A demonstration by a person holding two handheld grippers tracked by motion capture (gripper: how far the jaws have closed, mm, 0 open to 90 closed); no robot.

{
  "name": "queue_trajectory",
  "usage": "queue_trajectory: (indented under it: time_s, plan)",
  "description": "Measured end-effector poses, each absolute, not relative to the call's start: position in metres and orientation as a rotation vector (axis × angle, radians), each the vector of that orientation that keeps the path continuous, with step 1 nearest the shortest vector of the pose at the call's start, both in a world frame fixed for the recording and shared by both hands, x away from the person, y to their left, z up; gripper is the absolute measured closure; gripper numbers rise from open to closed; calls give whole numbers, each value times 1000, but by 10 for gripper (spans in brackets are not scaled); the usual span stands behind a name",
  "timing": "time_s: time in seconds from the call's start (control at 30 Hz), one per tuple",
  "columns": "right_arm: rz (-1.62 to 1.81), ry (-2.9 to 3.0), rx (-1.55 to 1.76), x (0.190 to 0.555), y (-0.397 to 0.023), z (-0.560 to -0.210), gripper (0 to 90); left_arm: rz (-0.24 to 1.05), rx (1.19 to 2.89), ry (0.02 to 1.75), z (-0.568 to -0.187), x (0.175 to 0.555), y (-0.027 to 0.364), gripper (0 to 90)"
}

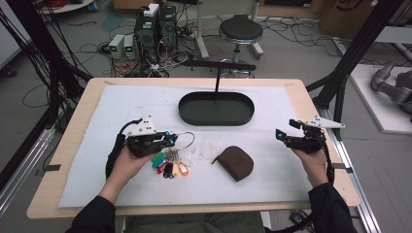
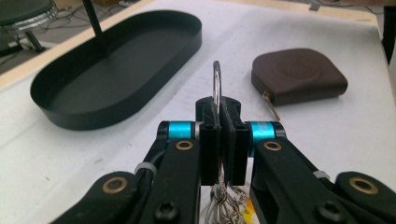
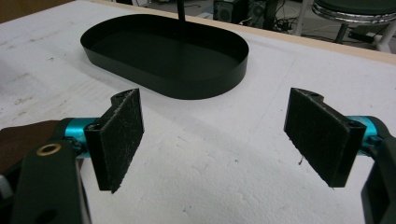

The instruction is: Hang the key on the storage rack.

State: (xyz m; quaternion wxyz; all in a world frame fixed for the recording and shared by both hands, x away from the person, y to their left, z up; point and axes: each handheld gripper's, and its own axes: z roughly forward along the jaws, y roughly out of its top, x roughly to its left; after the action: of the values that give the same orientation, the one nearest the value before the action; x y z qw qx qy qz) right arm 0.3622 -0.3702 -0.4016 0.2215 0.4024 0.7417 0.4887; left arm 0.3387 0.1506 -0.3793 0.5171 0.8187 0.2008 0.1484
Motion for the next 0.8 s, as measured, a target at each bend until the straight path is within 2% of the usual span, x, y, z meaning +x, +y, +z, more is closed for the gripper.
queue_trajectory:
  time_s: [0.4,0.8]
  plan:
    - [1349,2059,1115,362,-370,-402,204,417,1906,430,-351,340,139,862]
    - [1358,2056,1116,362,-371,-402,204,495,1866,432,-322,359,129,862]
